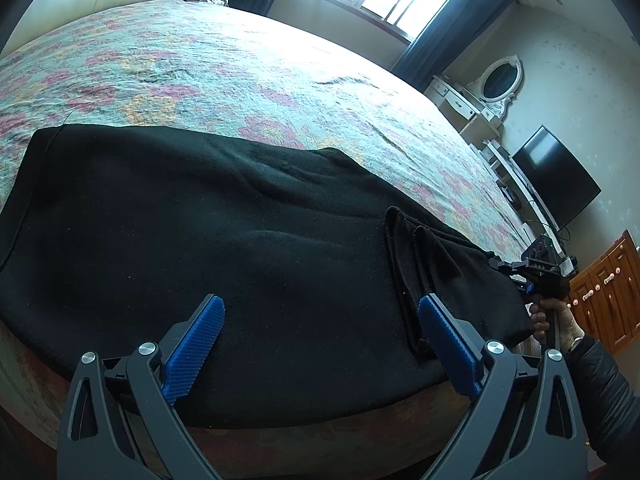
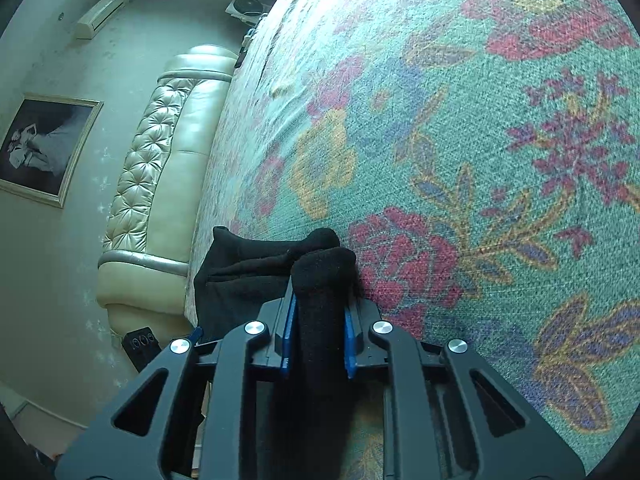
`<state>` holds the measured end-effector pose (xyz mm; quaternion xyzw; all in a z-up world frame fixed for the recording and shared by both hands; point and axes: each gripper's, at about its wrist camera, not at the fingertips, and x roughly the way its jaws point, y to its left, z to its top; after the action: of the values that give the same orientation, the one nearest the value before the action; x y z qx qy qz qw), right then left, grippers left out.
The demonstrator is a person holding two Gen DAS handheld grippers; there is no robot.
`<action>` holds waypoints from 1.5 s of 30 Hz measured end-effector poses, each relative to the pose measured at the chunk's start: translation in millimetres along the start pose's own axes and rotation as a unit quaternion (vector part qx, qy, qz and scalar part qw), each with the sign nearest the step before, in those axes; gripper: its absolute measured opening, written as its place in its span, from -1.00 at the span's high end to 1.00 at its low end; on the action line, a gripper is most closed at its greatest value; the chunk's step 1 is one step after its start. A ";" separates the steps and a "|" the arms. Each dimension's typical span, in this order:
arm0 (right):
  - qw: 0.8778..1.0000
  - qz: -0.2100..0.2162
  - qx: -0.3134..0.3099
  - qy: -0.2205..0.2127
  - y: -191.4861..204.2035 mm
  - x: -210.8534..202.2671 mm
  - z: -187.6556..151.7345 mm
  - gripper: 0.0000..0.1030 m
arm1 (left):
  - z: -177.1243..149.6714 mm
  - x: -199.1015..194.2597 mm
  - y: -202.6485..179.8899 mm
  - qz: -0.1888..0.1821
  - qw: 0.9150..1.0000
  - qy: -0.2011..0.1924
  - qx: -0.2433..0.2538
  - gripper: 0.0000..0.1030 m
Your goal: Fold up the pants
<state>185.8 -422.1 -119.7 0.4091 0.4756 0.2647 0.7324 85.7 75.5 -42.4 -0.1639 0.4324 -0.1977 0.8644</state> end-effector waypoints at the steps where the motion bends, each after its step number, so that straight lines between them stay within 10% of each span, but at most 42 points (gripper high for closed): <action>1: 1.000 0.002 -0.001 0.000 1.5 0.0 -0.5 0.58 | -0.1 -0.2 -0.6 0.001 1.000 0.000 0.003 -0.88; 9: 0.999 -0.003 -0.004 -0.044 17.3 -42.9 -25.6 -0.31 | 4.5 -15.3 -3.0 0.015 0.999 -0.010 0.027 -0.88; 16: 0.993 -0.075 -0.035 -0.089 50.7 -70.5 -73.5 -0.37 | 16.8 -44.0 41.3 -0.017 1.000 -0.010 -0.016 -0.88; 27: 0.990 -0.041 -0.044 -0.124 96.2 -58.9 -115.0 -0.41 | 48.9 -105.9 203.2 -0.010 0.988 -0.055 -0.145 -0.88; 35: 0.994 -0.037 -0.062 -0.086 125.7 -11.1 -119.2 -0.41 | 70.5 -69.3 245.1 -0.115 0.980 0.003 -0.165 -0.88; 41: 0.994 -0.025 -0.076 -0.074 147.3 2.8 -121.8 -0.43 | 80.0 -43.8 229.2 -0.116 0.987 0.092 -0.068 -0.88; 45: 0.995 -0.016 -0.075 -0.067 150.1 10.3 -121.9 -0.44 | 83.6 -42.2 236.7 -0.187 0.973 0.106 -0.090 -0.88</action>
<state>78.9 -292.9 -22.8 0.3621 0.4109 0.2594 0.7955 177.8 310.8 -73.2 -0.2970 0.4990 -0.3321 0.7433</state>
